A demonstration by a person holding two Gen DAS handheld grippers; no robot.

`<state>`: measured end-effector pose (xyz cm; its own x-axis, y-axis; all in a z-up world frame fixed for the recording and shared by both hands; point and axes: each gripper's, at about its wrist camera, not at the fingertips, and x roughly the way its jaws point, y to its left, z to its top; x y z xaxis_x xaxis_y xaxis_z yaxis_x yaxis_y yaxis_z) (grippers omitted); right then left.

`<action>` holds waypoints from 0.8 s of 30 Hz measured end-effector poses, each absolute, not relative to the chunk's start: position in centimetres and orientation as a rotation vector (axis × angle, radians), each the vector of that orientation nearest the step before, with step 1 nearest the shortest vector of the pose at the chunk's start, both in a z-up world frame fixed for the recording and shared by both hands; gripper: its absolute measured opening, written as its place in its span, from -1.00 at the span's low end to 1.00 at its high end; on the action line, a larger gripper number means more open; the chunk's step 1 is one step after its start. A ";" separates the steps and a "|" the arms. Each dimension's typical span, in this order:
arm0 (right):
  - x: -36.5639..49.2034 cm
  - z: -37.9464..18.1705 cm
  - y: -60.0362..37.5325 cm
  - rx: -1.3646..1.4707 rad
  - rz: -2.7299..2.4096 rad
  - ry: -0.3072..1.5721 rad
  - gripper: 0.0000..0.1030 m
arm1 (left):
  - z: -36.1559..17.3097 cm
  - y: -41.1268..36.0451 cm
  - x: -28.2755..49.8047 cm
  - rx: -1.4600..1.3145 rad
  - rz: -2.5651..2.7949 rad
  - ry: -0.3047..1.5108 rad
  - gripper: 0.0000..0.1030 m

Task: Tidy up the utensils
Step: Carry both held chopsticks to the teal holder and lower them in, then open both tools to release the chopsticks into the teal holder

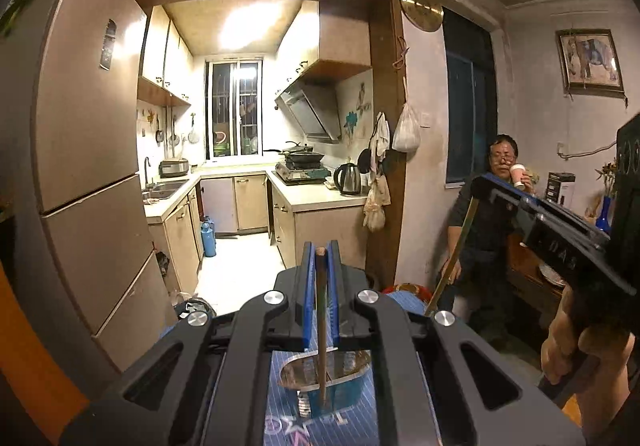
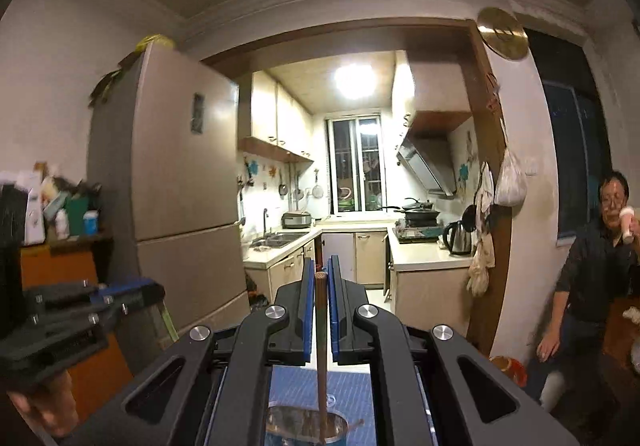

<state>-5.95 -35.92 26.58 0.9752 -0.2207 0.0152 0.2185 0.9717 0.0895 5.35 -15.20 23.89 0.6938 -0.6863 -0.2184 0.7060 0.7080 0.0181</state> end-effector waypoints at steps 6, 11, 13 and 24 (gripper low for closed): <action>0.1 24.9 -39.2 0.172 -0.232 0.000 -0.85 | 21.2 -18.9 11.0 0.089 -0.789 0.234 -0.90; 3.7 21.6 -39.6 0.164 -0.228 0.050 -0.85 | 17.9 -19.9 14.4 0.088 -0.776 0.280 -0.90; 4.7 21.0 -39.8 0.162 -0.233 0.060 -0.85 | 16.9 -20.3 15.5 0.085 -0.770 0.301 -0.90; 7.7 16.3 -39.9 0.168 -0.231 0.135 -0.85 | 12.0 -20.4 17.6 0.124 -0.729 0.405 -0.90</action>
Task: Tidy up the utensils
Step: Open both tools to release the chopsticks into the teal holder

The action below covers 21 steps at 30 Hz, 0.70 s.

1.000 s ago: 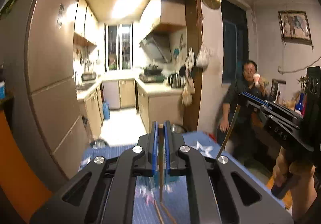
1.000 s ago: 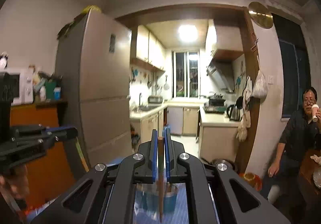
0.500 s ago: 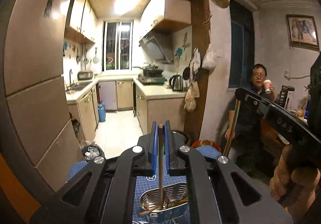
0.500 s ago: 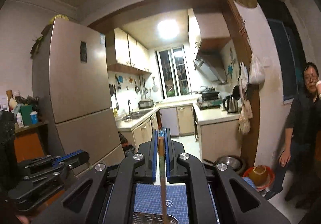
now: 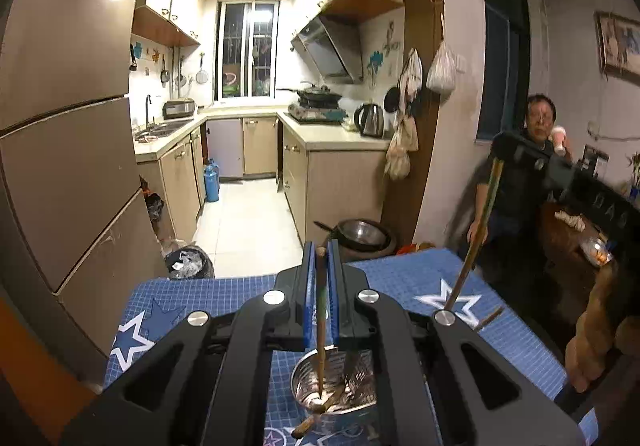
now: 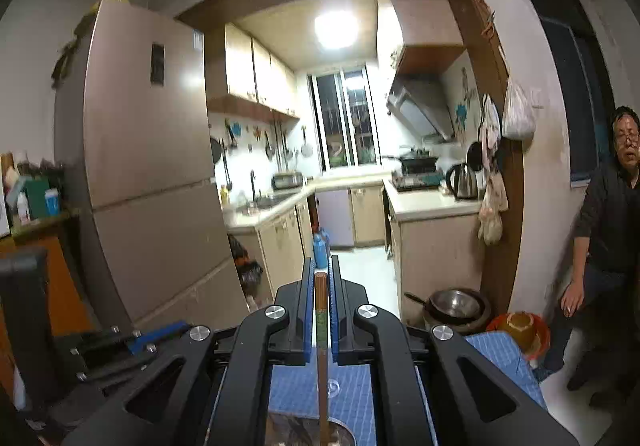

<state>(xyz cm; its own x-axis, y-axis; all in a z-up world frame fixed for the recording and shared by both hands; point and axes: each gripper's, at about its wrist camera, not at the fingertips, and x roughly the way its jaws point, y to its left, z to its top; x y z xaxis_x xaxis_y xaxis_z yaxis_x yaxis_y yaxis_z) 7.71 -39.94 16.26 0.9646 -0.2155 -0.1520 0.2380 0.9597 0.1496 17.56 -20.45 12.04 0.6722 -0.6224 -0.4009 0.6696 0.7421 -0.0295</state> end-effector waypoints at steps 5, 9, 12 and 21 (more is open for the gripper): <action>8.8 11.8 -40.2 0.181 -0.235 0.228 -0.85 | 9.7 -20.3 18.1 0.158 -0.704 0.455 -0.90; 8.9 9.4 -40.2 0.194 -0.233 0.268 -0.84 | 8.8 -20.0 18.2 0.160 -0.692 0.456 -0.90; 8.8 8.4 -40.1 0.199 -0.231 0.287 -0.84 | 8.1 -19.8 18.3 0.149 -0.690 0.485 -0.89; 6.4 8.9 -40.8 0.246 -0.231 0.245 0.27 | 10.5 -17.0 17.3 0.036 -0.682 0.411 0.07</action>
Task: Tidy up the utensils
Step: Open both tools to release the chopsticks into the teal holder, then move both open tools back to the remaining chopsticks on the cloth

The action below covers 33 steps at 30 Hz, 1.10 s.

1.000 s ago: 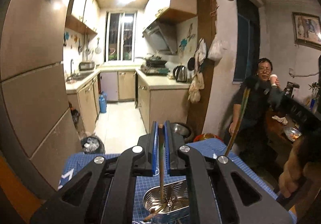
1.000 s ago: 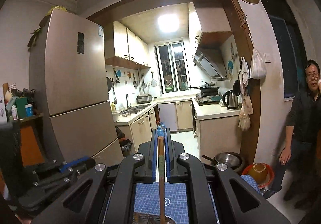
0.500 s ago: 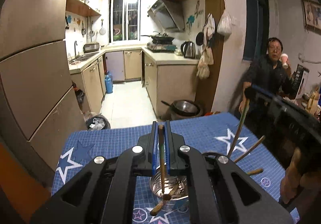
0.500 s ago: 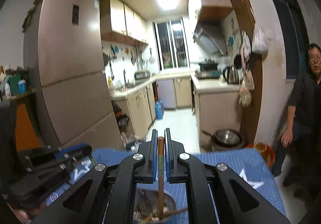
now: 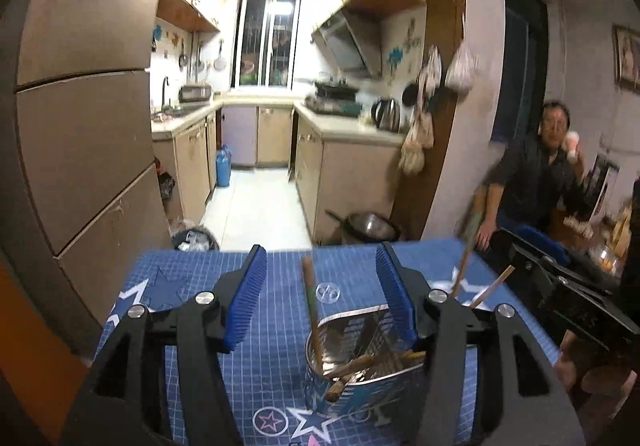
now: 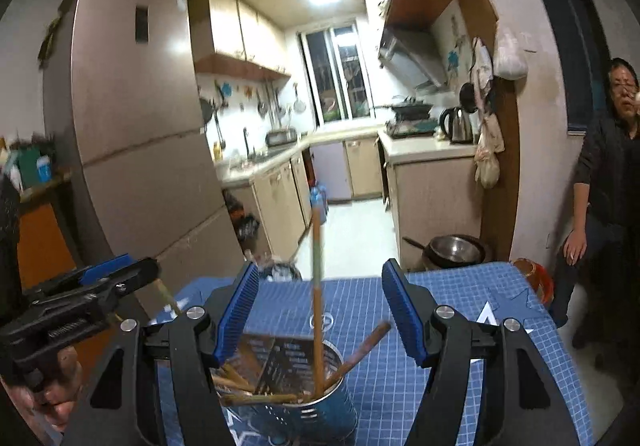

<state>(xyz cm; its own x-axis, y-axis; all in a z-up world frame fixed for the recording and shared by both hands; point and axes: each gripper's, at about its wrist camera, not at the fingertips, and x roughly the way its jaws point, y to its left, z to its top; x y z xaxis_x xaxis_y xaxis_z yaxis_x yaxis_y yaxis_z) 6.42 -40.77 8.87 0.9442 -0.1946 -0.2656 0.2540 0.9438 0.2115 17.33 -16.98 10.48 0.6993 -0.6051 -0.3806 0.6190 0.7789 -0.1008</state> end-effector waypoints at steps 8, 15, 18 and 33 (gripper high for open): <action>-1.0 12.7 -40.8 0.200 -0.229 0.130 0.27 | 16.4 -9.7 13.7 -0.107 -0.664 0.249 0.09; -15.2 12.3 -39.5 0.126 -0.216 0.070 0.34 | 17.9 1.7 4.7 -0.147 -0.615 0.086 0.33; -20.1 10.6 -38.9 0.119 -0.246 0.079 0.37 | 16.4 5.4 1.4 -0.135 -0.576 0.092 0.33; -33.9 -3.9 -30.0 0.103 -0.434 0.291 0.34 | 0.8 6.3 -8.6 0.209 -0.482 0.395 0.33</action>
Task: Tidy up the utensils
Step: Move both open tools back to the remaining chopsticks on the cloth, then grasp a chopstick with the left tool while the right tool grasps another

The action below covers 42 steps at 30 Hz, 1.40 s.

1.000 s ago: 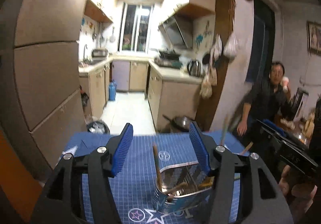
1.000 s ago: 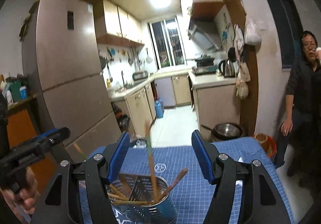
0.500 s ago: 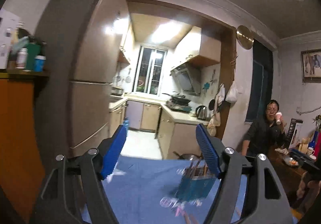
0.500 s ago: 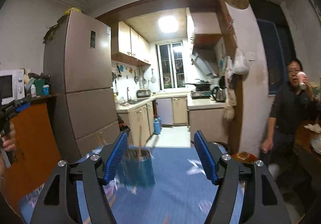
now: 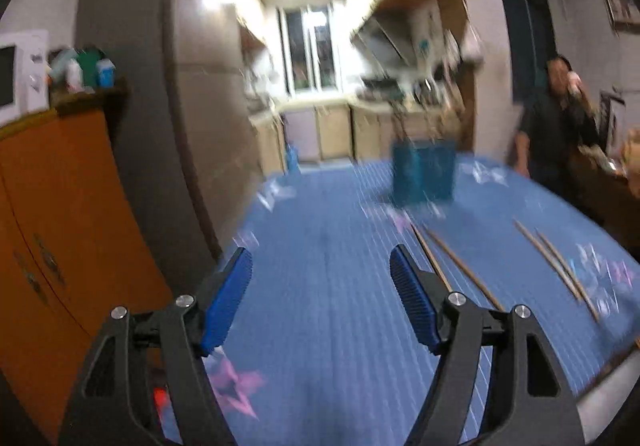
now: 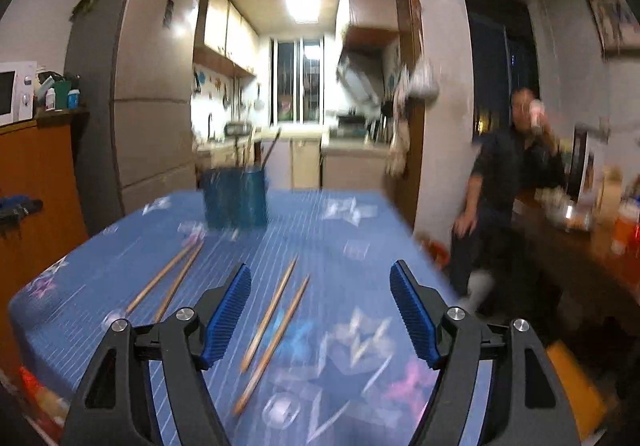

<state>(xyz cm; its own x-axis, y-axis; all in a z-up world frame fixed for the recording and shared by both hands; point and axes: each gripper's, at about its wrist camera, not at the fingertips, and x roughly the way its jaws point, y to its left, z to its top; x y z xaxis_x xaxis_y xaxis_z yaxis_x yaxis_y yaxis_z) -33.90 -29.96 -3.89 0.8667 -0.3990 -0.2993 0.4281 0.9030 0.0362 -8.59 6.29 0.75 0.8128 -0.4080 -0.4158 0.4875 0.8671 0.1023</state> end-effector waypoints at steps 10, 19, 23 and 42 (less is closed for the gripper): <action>-32.1 -12.0 -24.7 0.186 -0.336 0.511 -0.17 | -7.6 0.3 -9.7 0.250 -0.623 0.687 0.03; -30.0 -14.1 -24.4 0.144 -0.400 0.538 -0.17 | -9.7 -3.0 -7.7 0.217 -0.664 0.765 0.02; -30.2 -14.3 -24.3 0.143 -0.430 0.511 -0.17 | -10.4 -4.5 -6.8 0.219 -0.676 0.796 0.02; -30.5 -14.6 -23.6 0.146 -0.453 0.485 -0.59 | -10.9 -8.5 -7.1 0.356 -0.694 0.777 -0.82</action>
